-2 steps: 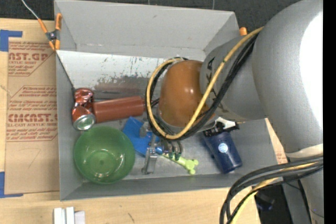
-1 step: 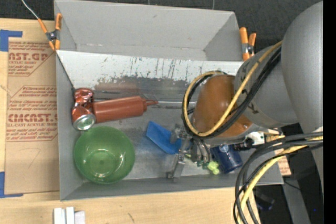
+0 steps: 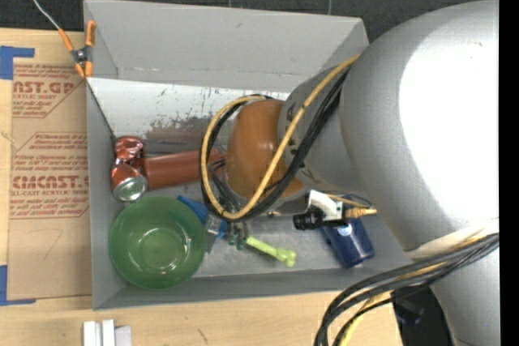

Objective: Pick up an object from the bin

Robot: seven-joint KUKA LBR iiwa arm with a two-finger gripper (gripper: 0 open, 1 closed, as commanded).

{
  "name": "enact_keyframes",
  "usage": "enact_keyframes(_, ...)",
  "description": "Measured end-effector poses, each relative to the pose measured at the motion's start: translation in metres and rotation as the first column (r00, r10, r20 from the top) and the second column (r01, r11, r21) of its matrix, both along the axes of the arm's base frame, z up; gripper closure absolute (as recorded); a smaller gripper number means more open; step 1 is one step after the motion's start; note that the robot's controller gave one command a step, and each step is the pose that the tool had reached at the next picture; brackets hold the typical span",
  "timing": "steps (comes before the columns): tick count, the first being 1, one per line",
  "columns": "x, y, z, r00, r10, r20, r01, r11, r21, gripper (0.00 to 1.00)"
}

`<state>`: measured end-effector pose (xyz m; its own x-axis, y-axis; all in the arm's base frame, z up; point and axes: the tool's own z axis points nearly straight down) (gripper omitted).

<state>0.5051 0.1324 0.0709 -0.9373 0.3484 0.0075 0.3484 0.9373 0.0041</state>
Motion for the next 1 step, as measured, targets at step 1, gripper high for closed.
enact_keyframes(1,0.0,-0.0001,0.0,1.0,0.0,0.0,0.0,1.0,0.0,1.0)
